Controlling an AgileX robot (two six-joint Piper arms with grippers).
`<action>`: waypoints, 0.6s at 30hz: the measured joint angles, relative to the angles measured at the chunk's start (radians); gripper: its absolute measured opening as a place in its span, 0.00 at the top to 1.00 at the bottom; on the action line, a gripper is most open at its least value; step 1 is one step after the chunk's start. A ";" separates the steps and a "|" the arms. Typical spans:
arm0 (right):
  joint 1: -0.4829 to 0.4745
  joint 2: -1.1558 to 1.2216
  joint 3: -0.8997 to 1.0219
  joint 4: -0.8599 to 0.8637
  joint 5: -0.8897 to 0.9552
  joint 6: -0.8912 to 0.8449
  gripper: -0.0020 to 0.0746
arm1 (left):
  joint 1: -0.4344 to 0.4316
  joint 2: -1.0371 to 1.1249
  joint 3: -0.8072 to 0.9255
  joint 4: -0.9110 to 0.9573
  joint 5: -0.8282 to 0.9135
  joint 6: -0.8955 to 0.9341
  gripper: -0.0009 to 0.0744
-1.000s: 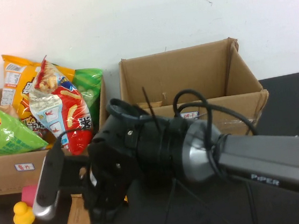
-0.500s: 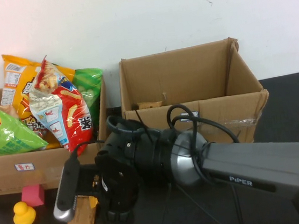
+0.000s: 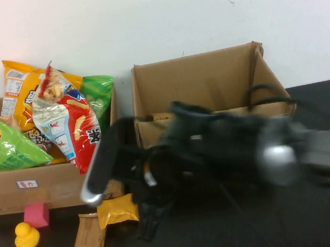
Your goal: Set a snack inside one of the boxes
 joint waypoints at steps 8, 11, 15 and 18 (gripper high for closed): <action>0.003 -0.383 0.344 -0.063 -0.175 0.060 0.97 | 0.000 0.000 0.000 0.000 0.000 0.000 0.99; 0.009 -0.521 0.405 -0.065 -0.160 0.066 0.97 | 0.000 0.000 0.000 0.000 0.000 0.000 0.99; 0.009 -0.673 0.464 -0.067 -0.030 0.094 0.97 | 0.000 0.000 0.000 0.000 0.000 0.000 0.99; 0.009 -0.819 0.516 -0.067 0.023 0.101 0.97 | 0.000 0.000 0.000 0.000 0.000 0.000 0.99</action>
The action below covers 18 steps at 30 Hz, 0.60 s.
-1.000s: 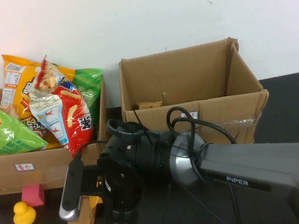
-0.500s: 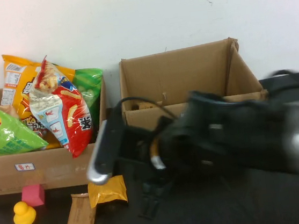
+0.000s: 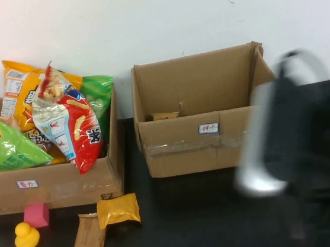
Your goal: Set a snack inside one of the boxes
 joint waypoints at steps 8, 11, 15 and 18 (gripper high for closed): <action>0.000 -0.322 0.168 -0.009 -0.042 0.004 0.97 | 0.000 0.000 0.000 0.000 0.000 0.000 0.99; 0.000 -0.442 0.284 -0.014 -0.106 0.004 0.98 | 0.000 0.000 0.000 0.000 0.000 0.000 0.99; -0.033 -0.606 0.469 -0.050 -0.236 0.067 0.98 | 0.000 0.000 0.000 0.000 0.000 0.000 0.99; -0.161 -0.731 0.589 -0.067 -0.308 0.129 0.98 | 0.000 0.000 0.000 0.000 0.000 0.000 0.99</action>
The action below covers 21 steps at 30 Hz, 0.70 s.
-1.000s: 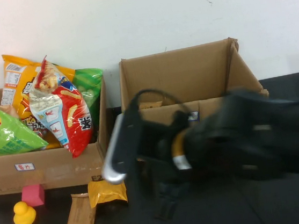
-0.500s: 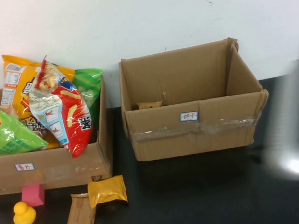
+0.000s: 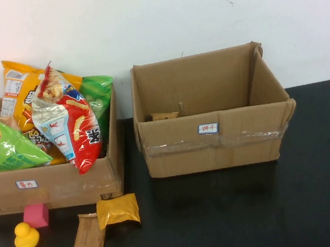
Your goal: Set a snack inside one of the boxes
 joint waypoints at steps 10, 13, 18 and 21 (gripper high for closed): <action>-0.580 -0.291 0.157 -0.008 -0.052 0.028 0.98 | 0.000 0.000 0.000 0.000 0.000 0.000 0.99; -0.703 -0.345 0.172 -0.008 -0.041 0.028 0.98 | 0.000 0.000 0.000 0.000 0.000 0.000 0.99; -0.802 -0.369 0.203 -0.008 0.032 0.028 0.98 | 0.000 0.000 0.000 0.000 0.000 0.000 0.99; -0.806 -0.371 0.244 0.016 0.021 0.028 0.98 | 0.000 0.000 0.000 0.000 0.000 0.000 0.99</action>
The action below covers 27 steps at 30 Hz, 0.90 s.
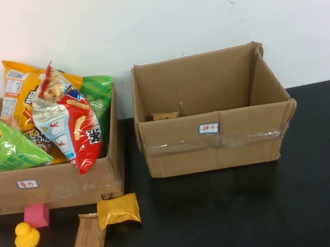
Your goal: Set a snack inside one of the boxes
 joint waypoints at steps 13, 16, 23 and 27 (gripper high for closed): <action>0.000 -0.090 0.243 0.210 -0.049 -0.067 0.98 | 0.000 0.000 0.000 0.000 0.000 0.000 0.99; 0.002 -0.092 0.246 0.217 -0.039 -0.061 0.98 | 0.000 0.000 0.000 0.000 0.000 0.000 0.99; 0.021 -0.092 0.246 0.224 -0.037 -0.048 0.98 | 0.000 0.000 0.000 0.000 0.000 0.000 0.99; 0.021 -0.092 0.246 0.224 -0.037 -0.047 0.98 | 0.000 0.000 0.000 0.000 0.000 0.000 0.99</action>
